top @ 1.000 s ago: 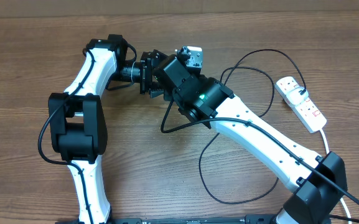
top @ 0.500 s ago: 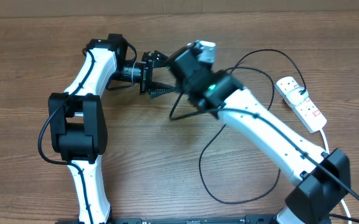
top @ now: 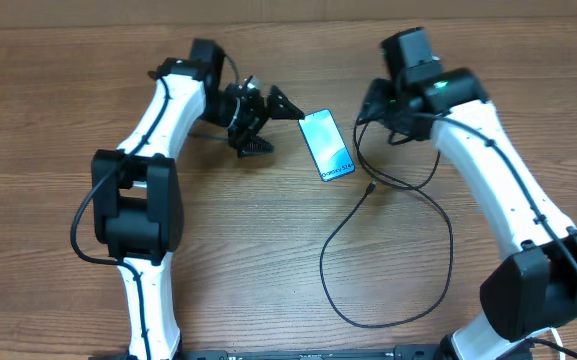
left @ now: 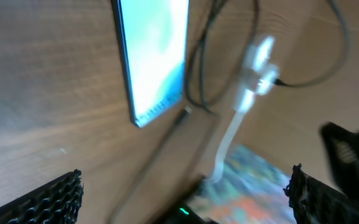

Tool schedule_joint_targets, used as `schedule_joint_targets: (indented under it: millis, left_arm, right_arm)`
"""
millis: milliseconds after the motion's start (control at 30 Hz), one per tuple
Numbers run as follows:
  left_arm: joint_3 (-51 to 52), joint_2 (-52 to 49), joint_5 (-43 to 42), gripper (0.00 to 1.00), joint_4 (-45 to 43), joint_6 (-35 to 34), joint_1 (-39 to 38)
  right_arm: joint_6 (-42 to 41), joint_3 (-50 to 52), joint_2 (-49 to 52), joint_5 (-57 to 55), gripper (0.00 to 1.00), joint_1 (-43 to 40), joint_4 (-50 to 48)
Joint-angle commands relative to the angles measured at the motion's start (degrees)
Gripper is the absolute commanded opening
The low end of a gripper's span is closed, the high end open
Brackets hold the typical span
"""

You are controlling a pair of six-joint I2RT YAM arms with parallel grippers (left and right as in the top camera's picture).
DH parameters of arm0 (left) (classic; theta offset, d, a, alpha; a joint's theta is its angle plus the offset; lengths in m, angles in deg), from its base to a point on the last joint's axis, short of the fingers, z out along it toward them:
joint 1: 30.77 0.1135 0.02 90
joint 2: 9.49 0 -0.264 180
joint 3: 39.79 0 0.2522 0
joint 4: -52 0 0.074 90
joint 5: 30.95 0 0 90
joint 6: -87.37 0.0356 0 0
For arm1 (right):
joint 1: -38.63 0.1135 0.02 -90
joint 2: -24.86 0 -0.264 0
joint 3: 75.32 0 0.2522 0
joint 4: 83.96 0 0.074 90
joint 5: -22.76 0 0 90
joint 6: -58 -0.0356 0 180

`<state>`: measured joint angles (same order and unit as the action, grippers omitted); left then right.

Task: Plug charger to phone and switch on socket

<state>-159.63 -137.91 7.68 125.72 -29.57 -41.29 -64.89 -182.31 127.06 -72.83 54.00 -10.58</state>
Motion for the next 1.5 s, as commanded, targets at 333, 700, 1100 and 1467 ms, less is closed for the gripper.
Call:
schedule_joint_targets:
  millis: [333,700,1100,1467]
  left_arm:
    - [-10.6,10.3,44.5,1.0,3.2,-0.1,-10.2]
    - [-10.5,9.6,42.5,1.0,-3.1,-3.1,-13.3]
    - [-10.6,7.1,63.2,1.0,-9.7,-7.8,-24.5]
    - [-10.6,1.2,68.2,1.0,-15.1,-19.4,-25.4]
  right_arm:
    - [1.9,-1.3,-0.2,3.8,1.0,-7.3,3.6]
    - [1.9,-1.3,-0.2,2.8,1.0,-8.0,2.6]
    - [1.9,-1.3,-0.2,-7.3,1.0,-11.1,7.2]
    - [1.8,-1.3,-0.2,-8.5,1.0,-18.3,10.2]
